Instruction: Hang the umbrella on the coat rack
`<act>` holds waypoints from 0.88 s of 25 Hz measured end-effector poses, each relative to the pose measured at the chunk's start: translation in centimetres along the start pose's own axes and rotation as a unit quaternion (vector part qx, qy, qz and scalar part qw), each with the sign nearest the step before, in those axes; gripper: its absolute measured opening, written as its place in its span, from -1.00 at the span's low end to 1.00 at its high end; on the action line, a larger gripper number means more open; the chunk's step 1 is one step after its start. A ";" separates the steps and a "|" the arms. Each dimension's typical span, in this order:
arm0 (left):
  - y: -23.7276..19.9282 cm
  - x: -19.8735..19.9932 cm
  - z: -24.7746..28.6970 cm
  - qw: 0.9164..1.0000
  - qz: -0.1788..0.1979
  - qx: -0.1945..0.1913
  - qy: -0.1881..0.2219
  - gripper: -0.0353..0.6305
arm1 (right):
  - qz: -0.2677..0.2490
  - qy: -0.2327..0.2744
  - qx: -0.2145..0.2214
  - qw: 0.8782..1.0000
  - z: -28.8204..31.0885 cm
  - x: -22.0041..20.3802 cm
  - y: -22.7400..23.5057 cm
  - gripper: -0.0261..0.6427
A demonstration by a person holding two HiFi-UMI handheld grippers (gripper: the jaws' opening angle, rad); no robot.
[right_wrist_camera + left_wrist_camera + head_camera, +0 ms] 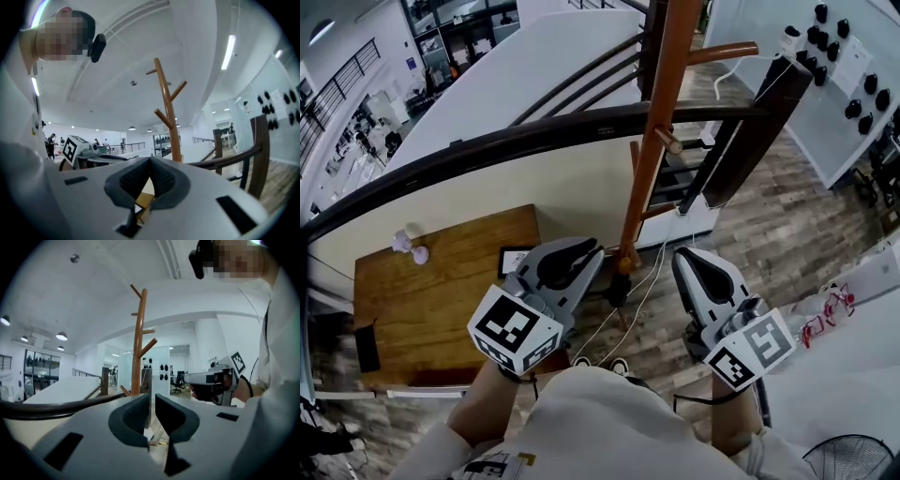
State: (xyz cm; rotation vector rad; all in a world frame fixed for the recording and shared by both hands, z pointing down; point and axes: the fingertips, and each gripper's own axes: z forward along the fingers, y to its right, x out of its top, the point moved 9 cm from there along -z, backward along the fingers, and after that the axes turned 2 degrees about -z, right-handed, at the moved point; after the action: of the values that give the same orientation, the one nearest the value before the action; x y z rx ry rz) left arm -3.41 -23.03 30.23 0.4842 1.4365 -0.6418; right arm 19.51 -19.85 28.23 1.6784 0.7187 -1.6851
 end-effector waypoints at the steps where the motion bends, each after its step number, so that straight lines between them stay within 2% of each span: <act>1: 0.2 0.4 -0.2 1.000 0.016 0.004 0.000 -0.76 | -0.015 -0.002 -0.003 1.000 -0.2 0.4 -0.3 -0.91; 5: 0.9 1.6 -1.2 0.999 0.035 0.007 0.014 -0.76 | -0.019 0.011 -0.002 1.000 -1.1 1.3 -1.0 -0.91; 8: 1.5 2.2 -2.2 0.999 0.044 0.013 0.025 -0.78 | 0.008 0.023 0.009 1.000 -1.6 1.4 -1.4 -0.91; 11: 1.9 1.9 -2.7 0.998 0.044 0.024 0.025 -0.79 | 0.030 0.012 0.025 0.999 -1.9 0.7 -1.8 -0.91; 22: 3.0 -1.9 -2.3 0.999 0.027 0.036 -0.021 -0.82 | 0.036 -0.029 0.033 0.998 -1.9 -1.2 -1.9 -0.91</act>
State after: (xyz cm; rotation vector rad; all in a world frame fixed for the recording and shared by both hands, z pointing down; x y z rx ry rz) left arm -3.18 -19.11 31.67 0.5616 1.3590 -0.6578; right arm 19.22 -17.10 29.25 1.6736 0.5748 -1.7167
